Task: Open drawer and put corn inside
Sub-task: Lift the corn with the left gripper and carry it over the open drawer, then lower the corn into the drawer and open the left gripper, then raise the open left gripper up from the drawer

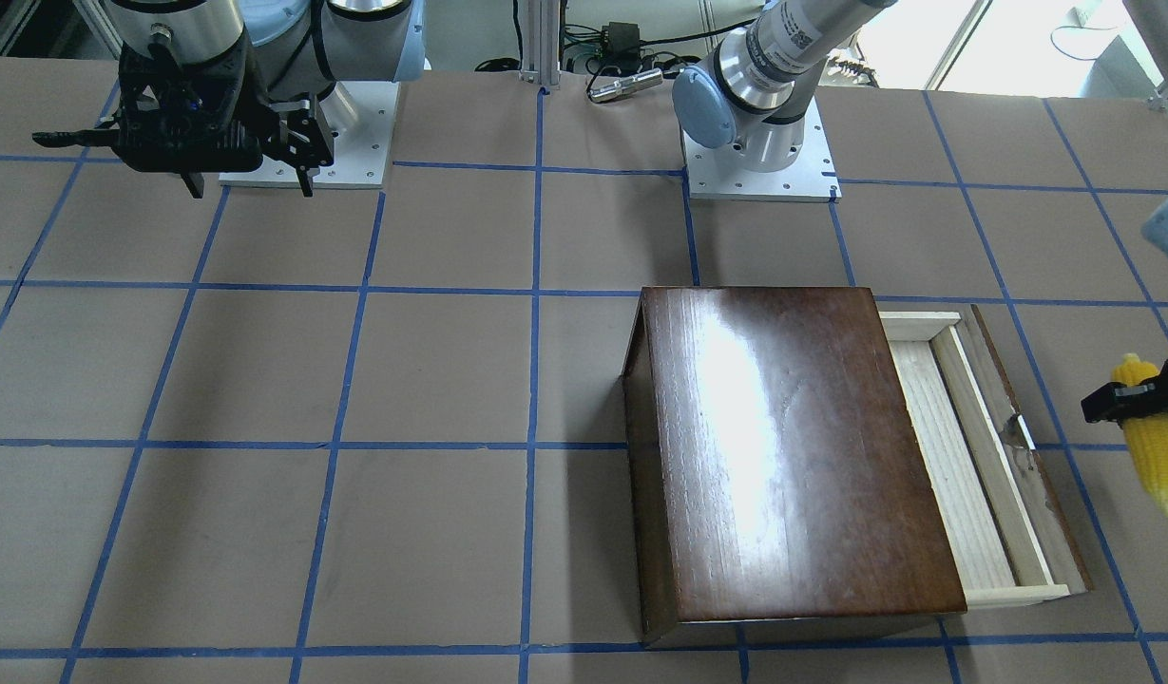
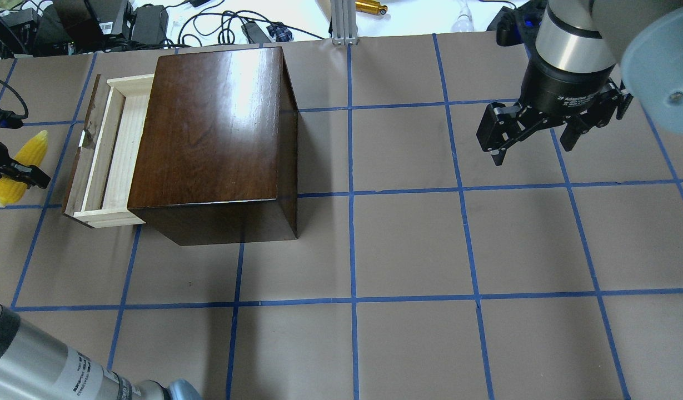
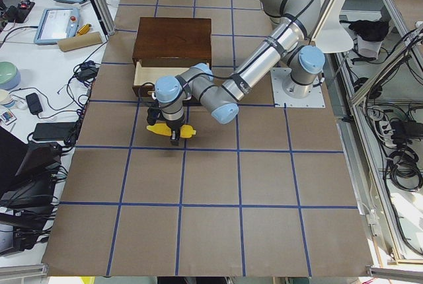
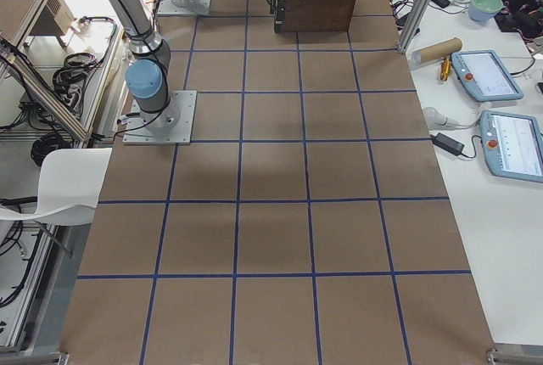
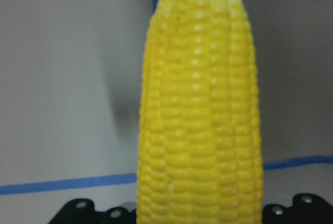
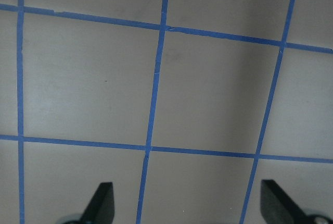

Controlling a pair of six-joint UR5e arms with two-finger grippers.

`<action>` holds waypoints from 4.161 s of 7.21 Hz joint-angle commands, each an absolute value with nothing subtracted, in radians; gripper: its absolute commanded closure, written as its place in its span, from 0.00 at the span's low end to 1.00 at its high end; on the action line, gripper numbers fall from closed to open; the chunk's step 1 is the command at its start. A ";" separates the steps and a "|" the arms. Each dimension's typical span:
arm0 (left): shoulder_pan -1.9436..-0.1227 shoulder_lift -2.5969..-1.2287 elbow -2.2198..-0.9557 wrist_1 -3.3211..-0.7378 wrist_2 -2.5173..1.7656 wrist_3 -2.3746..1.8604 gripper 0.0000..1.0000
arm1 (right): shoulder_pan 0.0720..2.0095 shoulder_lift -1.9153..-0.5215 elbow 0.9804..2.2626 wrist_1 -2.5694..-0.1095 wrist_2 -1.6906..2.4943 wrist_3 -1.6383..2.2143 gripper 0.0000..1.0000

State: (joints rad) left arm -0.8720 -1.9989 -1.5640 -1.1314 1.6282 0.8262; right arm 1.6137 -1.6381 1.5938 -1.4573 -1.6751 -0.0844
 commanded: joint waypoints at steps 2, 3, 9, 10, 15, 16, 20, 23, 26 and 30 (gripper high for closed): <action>-0.923 -1.835 -1.563 -1.281 1.586 0.783 1.00 | 1.614 -1.638 1.594 -1.457 -1.675 -0.084 0.00; -0.964 -1.821 -1.572 -1.285 1.583 0.753 1.00 | 1.614 -1.638 1.594 -1.457 -1.677 -0.084 0.00; -1.218 -1.812 -1.583 -1.296 1.532 0.453 1.00 | 1.614 -1.638 1.594 -1.457 -1.675 -0.084 0.00; -1.218 -1.812 -1.585 -1.296 1.539 0.454 1.00 | 1.614 -1.637 1.594 -1.457 -1.675 -0.084 0.00; -1.215 -1.812 -1.585 -1.301 1.543 0.457 0.00 | 1.614 -1.637 1.594 -1.457 -1.675 -0.084 0.00; -1.215 -1.809 -1.585 -1.302 1.543 0.457 0.00 | 1.614 -1.637 1.594 -1.457 -1.675 -0.084 0.00; -1.300 -1.738 -1.530 -1.441 1.543 0.338 0.00 | 1.614 -1.638 1.594 -1.457 -1.675 -0.084 0.00; -1.503 -1.692 -1.451 -1.594 1.546 0.177 0.00 | 1.614 -1.638 1.594 -1.457 -1.675 -0.084 0.00; -1.606 -1.681 -1.459 -1.569 1.546 0.118 0.00 | 1.614 -1.637 1.594 -1.457 -1.675 -0.084 0.00; -1.605 -1.658 -1.466 -1.572 1.546 0.103 0.00 | 1.614 -1.638 1.594 -1.457 -1.675 -0.084 0.00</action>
State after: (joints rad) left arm -1.6041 -1.6619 -1.4641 -1.5728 1.5451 0.1037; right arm 1.6138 -1.6370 1.5938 -1.4573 -1.6751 -0.0844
